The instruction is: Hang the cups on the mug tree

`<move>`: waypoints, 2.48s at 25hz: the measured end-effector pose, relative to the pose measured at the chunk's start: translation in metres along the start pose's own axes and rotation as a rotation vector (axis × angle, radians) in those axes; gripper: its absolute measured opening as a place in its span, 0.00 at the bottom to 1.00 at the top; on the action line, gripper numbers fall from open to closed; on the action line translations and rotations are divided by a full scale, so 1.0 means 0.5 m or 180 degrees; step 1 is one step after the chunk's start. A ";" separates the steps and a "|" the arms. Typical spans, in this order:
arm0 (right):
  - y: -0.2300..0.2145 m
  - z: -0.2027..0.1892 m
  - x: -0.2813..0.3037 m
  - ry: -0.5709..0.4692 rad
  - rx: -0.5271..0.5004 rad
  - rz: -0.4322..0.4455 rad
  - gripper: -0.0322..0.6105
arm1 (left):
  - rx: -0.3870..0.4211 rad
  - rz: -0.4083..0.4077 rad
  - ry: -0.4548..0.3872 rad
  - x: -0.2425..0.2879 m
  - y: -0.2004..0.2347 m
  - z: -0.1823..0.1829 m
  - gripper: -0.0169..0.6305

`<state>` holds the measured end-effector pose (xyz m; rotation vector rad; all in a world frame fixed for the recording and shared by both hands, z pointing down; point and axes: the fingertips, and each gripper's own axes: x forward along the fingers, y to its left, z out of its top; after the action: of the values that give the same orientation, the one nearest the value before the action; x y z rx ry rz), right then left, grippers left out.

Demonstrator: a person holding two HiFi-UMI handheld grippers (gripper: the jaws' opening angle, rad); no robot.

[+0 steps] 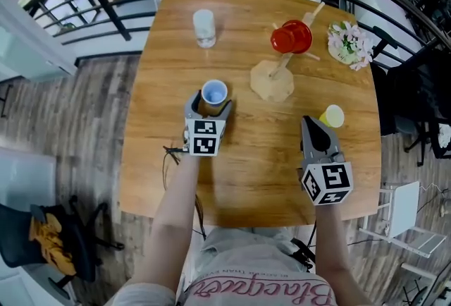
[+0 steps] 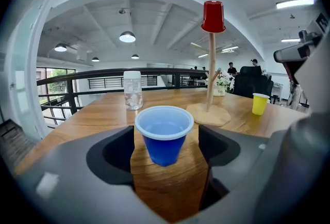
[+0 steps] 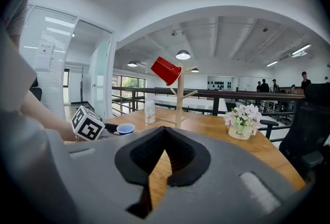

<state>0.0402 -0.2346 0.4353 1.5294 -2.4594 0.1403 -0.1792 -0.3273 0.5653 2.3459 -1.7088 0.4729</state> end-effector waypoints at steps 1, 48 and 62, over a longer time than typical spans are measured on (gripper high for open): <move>-0.001 -0.002 0.001 0.0014 0.0004 -0.0006 0.05 | -0.0029 0.0025 0.0028 0.003 0.002 -0.006 0.64; -0.129 0.098 -0.080 -0.0403 0.0114 0.0336 0.05 | -0.0105 0.0610 -0.0341 -0.126 -0.100 0.185 0.46; -0.198 0.085 -0.079 -0.0460 0.0194 0.0631 0.05 | 0.0224 0.1034 0.0109 -0.099 -0.153 0.182 0.45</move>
<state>0.1387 -0.2535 0.3797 1.3597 -2.7428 0.1455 -0.1079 -0.2910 0.4642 2.0949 -2.0981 0.6305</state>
